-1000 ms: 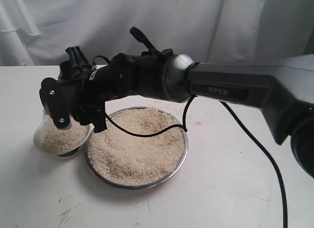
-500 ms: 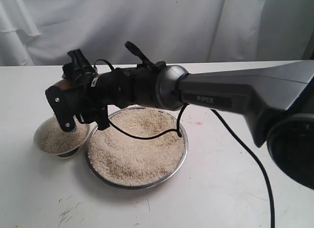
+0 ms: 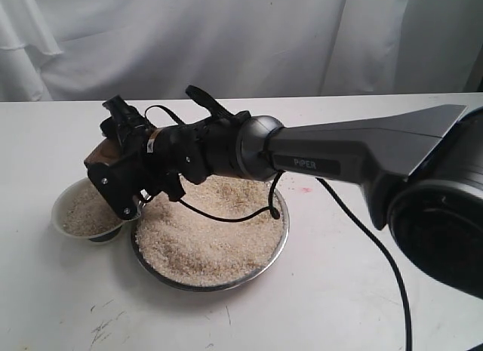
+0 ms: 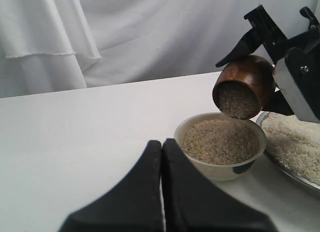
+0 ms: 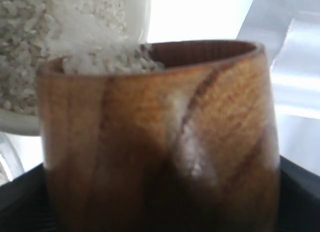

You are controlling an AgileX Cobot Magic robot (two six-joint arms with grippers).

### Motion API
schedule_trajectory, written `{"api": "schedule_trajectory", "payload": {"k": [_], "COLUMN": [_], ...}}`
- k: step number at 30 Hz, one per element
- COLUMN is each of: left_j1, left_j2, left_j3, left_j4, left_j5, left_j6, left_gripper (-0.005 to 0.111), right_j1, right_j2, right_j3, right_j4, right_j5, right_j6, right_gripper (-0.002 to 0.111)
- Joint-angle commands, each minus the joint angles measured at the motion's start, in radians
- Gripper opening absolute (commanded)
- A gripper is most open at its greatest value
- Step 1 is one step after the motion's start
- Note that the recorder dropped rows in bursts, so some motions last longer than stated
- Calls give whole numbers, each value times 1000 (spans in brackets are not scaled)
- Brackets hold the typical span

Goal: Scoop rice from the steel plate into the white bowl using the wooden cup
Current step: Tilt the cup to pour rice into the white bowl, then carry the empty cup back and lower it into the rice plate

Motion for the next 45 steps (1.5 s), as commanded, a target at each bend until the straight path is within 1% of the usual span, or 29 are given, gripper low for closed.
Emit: {"api": "schedule_trajectory", "payload": {"k": [1,6,10,16,20,25,27,31,33,36,40,41,42,45], "left_j1": [-7,-7,-7,-7,-7,-7,-7,-7,-7,-7,-7,-7,-7,-7], "left_j2": [8,8,8,8,8,8,8,8,8,8,8,8,8,8], "left_j3": [-3,-3,-3,-3,-3,-3,-3,-3,-3,-3,-3,-3,-3,-3], "left_j4": [-1,-1,-1,-1,-1,-1,-1,-1,-1,-1,-1,-1,-1,-1], "left_j5": [-10,-10,-10,-10,-10,-10,-10,-10,-10,-10,-10,-10,-10,-10], "left_j6": [-3,-5,-5,-3,-3,-3,-5,-5,-5,-3,-3,-3,-3,-5], "left_gripper": [0,0,0,0,0,0,0,0,0,0,0,0,0,0], "right_j1": [0,22,41,41,41,30,26,19,19,19,19,19,19,19], "right_j2": [-10,-10,-10,-10,-10,-10,-10,-10,-10,-10,-13,-17,-21,-64], "right_j3": [-6,-6,-6,-6,-6,-6,-6,-6,-17,-42,-63,-63,-63,-63], "right_j4": [-68,-125,-231,-299,-377,-410,-426,-532,-601,-617,-570,-528,-509,-499], "right_j5": [-45,-111,-116,-156,-162,-184,-184,-184,-140,-140,-140,-125,-93,147], "right_j6": [3,3,3,3,3,1,-4,-4,-4,11,167,271,339,567], "right_gripper": [0,0,0,0,0,0,0,0,0,0,0,0,0,0]}}
